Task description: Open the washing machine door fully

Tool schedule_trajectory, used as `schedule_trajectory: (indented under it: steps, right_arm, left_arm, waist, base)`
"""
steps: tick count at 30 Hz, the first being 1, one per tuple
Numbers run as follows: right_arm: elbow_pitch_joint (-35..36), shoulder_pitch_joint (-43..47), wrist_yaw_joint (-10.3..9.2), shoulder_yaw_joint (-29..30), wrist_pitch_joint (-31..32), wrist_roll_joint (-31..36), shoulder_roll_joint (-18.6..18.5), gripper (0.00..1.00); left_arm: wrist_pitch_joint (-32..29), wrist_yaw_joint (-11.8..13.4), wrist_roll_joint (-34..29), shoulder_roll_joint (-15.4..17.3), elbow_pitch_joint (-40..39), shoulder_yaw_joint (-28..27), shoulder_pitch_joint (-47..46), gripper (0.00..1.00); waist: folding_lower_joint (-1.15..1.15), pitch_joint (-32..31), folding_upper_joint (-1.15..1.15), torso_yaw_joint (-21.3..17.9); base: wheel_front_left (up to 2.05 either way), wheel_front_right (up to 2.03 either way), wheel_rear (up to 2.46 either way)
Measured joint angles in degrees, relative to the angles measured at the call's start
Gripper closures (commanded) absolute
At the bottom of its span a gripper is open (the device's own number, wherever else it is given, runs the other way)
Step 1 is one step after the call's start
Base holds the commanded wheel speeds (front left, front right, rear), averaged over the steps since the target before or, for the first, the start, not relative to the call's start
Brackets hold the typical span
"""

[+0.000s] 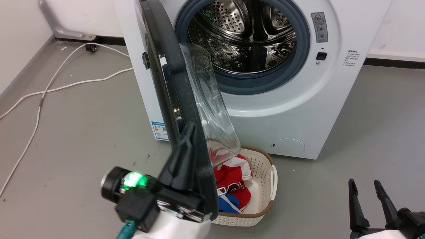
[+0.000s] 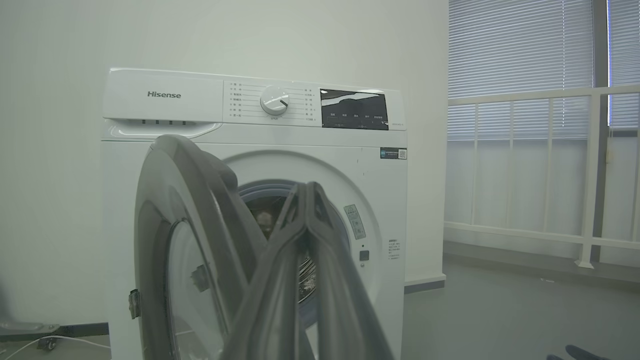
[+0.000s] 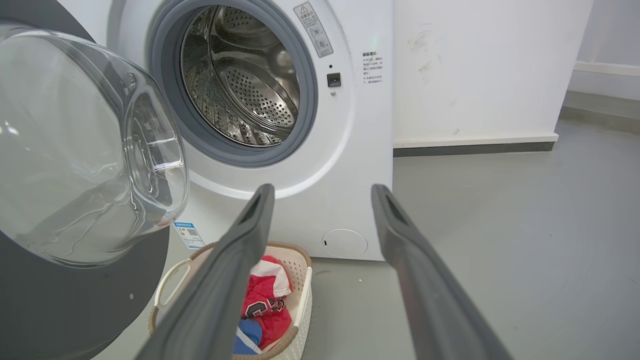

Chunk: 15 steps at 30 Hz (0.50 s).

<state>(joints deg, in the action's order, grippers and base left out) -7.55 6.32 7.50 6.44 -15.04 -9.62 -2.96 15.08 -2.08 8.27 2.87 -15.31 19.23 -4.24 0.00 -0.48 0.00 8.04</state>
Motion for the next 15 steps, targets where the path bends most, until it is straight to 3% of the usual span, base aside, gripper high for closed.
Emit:
schedule_trajectory:
  steps: [8,15]
  right_arm:
    - [-0.36,-0.08,0.00,-0.07,0.00,-0.60,0.00,0.00]
    - [-0.69,-0.10,0.00,-0.21,0.00,-1.38,0.00,0.00]
  left_arm:
    - [0.00,-2.19,-1.62,0.00,7.82,5.82,2.02,1.00]
    - [-0.01,-2.38,-1.63,0.00,16.34,8.18,3.37,1.00]
  waist:
    - [0.00,0.10,0.00,0.04]
    - [0.00,0.34,0.00,0.15]
  base:
    - [0.00,0.00,0.00]
    - [0.00,0.00,0.00]
